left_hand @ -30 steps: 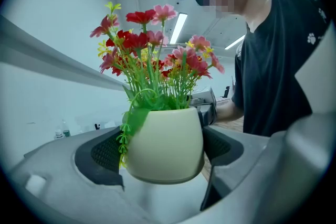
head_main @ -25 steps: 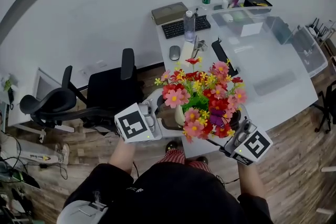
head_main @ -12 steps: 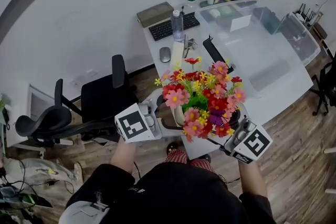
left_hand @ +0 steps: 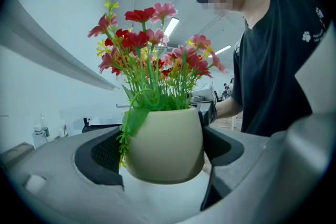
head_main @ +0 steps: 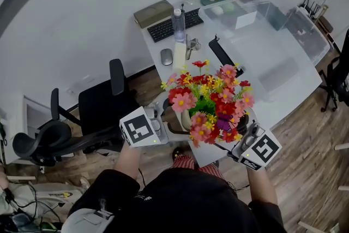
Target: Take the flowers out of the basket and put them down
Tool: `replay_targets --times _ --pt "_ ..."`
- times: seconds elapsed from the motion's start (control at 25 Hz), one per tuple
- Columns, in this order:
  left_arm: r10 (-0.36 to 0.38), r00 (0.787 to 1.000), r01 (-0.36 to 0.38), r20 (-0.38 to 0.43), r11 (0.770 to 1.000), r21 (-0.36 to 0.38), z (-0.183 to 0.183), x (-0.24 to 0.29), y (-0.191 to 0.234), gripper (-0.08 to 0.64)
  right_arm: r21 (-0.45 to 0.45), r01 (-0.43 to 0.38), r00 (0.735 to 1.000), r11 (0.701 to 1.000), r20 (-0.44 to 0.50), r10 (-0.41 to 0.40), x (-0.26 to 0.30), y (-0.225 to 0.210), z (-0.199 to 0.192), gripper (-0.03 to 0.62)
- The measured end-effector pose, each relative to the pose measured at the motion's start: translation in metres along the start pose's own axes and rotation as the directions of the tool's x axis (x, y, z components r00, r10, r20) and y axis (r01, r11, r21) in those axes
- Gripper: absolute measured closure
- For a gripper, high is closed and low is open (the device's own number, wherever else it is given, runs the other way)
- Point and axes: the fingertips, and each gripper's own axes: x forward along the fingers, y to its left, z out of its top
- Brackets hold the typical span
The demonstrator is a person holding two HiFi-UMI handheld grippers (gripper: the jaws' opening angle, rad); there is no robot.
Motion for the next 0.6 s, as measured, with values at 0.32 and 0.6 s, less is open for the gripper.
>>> replay_targets --times 0.32,0.6 --pt "-0.047 0.999 0.048 -0.015 0.999 0.004 -0.016 0.000 0.011 0.097 0.012 0.042 0.999 0.999 -0.011 -0.042 0.009 -0.009 -0.012 0.147" --pt "-0.072 0.997 0.071 -0.025 0.997 -0.018 -0.029 0.006 0.019 0.097 0.031 0.062 0.998 0.998 -0.035 -0.061 0.011 -0.019 -0.024 0.147"
